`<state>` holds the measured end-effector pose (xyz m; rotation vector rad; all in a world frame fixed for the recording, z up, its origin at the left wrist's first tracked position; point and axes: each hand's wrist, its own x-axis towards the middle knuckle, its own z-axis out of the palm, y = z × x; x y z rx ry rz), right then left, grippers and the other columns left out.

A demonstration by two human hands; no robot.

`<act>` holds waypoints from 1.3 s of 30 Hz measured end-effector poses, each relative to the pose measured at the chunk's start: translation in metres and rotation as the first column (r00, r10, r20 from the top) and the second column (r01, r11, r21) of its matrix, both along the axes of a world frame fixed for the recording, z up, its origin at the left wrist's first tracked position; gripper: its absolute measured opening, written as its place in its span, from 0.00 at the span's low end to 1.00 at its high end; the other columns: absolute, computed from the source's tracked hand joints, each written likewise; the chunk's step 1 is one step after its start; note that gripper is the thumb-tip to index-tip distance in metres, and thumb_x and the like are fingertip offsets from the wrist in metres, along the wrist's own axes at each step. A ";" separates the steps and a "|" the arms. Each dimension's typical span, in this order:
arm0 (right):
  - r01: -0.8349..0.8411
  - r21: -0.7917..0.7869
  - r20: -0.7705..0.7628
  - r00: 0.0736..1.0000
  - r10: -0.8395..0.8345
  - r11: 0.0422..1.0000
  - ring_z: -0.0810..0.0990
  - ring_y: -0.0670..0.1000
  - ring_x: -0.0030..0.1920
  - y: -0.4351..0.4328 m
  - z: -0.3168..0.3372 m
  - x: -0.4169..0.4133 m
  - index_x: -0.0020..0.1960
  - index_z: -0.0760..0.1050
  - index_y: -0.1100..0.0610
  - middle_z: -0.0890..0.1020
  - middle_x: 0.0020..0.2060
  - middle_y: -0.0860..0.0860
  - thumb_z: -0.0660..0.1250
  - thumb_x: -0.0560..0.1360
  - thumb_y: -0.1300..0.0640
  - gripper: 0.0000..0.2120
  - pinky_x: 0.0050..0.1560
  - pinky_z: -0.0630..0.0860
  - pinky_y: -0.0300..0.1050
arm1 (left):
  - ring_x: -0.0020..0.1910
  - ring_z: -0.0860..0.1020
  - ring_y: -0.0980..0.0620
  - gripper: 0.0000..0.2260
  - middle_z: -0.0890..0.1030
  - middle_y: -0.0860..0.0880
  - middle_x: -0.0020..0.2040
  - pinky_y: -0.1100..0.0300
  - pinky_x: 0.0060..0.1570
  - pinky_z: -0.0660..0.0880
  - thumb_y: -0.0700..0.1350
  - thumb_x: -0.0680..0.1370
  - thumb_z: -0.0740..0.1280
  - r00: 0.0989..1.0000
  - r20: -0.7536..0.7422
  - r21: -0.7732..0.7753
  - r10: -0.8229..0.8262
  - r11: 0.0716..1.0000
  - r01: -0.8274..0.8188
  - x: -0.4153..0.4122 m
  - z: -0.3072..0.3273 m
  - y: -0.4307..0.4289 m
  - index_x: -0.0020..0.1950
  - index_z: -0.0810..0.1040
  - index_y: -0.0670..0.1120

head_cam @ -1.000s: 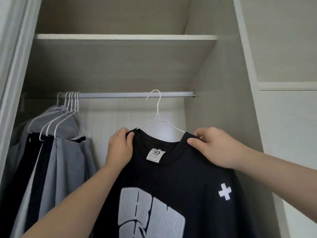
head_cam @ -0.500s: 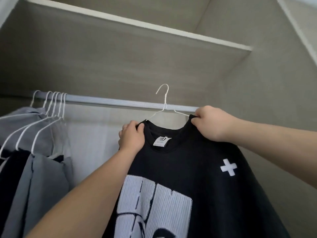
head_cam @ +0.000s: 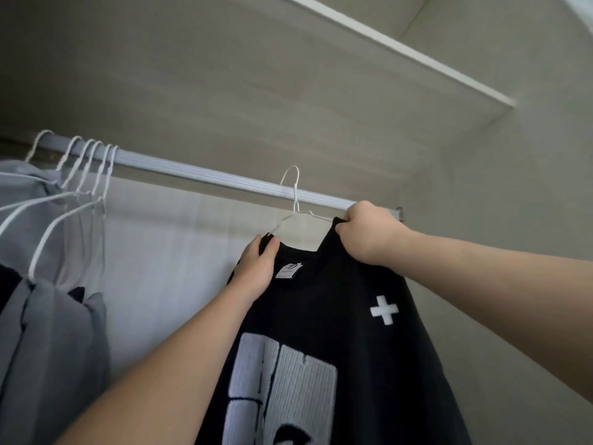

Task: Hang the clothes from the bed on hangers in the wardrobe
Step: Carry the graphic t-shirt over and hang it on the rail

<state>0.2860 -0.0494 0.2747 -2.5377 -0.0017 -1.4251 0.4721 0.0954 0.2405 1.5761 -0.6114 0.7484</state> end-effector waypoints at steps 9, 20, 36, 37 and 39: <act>-0.025 0.036 -0.115 0.993 0.029 0.999 0.71 0.52 0.33 0.000 -0.010 0.016 0.43 0.69 0.59 0.74 0.38 0.54 0.59 0.80 0.55 0.10 0.30 0.64 0.42 | 0.75 0.65 0.54 0.33 0.68 0.56 0.76 0.51 0.76 0.59 0.69 0.74 0.59 0.989 0.051 0.043 -0.141 0.989 0.139 0.004 -0.007 -0.012 0.77 0.66 0.57; 0.449 -0.674 0.204 0.877 -0.435 0.587 0.63 0.57 0.70 -0.022 -0.060 0.015 0.76 0.55 0.61 0.62 0.72 0.57 0.52 0.79 0.41 0.33 0.64 0.62 0.55 | 0.76 0.64 0.55 0.41 0.66 0.61 0.76 0.46 0.76 0.58 0.80 0.64 0.56 0.982 0.098 0.100 -0.162 0.983 0.152 -0.007 0.003 -0.051 0.75 0.64 0.65; 0.505 -0.633 0.023 0.769 -0.638 0.586 0.43 0.56 0.79 -0.146 -0.063 0.018 0.79 0.43 0.62 0.43 0.79 0.58 0.52 0.80 0.38 0.40 0.76 0.50 0.57 | 0.76 0.65 0.53 0.39 0.66 0.56 0.78 0.48 0.75 0.59 0.75 0.68 0.56 0.927 0.076 0.178 -0.366 0.920 0.349 0.004 0.005 -0.214 0.77 0.63 0.61; 0.519 -0.633 0.022 0.753 -0.657 0.574 0.43 0.56 0.79 -0.155 -0.063 0.018 0.79 0.43 0.62 0.43 0.79 0.58 0.52 0.79 0.38 0.40 0.76 0.50 0.57 | 0.76 0.64 0.52 0.35 0.65 0.55 0.78 0.50 0.75 0.59 0.72 0.73 0.58 0.926 0.075 0.178 -0.369 0.919 0.352 0.007 0.007 -0.226 0.78 0.63 0.60; 0.545 -0.635 0.022 0.721 -0.693 0.547 0.44 0.56 0.78 -0.173 -0.061 0.017 0.79 0.42 0.63 0.43 0.79 0.58 0.52 0.79 0.37 0.41 0.77 0.47 0.57 | 0.76 0.64 0.50 0.28 0.65 0.53 0.78 0.53 0.73 0.59 0.66 0.80 0.58 0.933 0.063 0.186 -0.355 0.922 0.338 0.013 0.009 -0.250 0.78 0.63 0.58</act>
